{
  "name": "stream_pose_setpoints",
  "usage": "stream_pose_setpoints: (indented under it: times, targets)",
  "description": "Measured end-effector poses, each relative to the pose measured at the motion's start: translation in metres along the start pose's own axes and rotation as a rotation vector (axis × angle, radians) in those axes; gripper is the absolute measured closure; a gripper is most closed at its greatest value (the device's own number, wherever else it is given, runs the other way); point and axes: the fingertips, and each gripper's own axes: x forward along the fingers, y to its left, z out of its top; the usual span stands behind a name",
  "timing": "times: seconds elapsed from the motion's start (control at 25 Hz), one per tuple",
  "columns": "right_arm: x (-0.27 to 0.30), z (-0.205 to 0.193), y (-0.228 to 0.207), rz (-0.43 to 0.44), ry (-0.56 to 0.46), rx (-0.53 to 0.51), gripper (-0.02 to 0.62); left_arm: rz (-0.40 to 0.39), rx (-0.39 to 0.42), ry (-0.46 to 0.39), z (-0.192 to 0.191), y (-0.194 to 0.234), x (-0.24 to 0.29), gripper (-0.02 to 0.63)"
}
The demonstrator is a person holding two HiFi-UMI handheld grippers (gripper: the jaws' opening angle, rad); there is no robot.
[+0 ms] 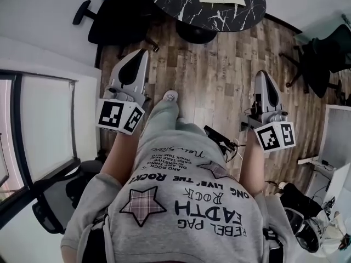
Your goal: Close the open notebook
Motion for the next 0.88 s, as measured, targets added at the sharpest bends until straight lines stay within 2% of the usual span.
stream_pose_setpoints:
  times: [0.36, 0.88]
  targets:
    - [0.052, 0.013, -0.028, -0.090, -0.022, -0.015, 0.583, -0.112, -0.005, -0.007, 0.003, 0.027, 0.083, 0.597]
    - [0.135, 0.013, -0.044, -0.170, -0.030, -0.020, 0.583, -0.201, -0.021, 0.000, 0.000, 0.088, 0.171, 0.597]
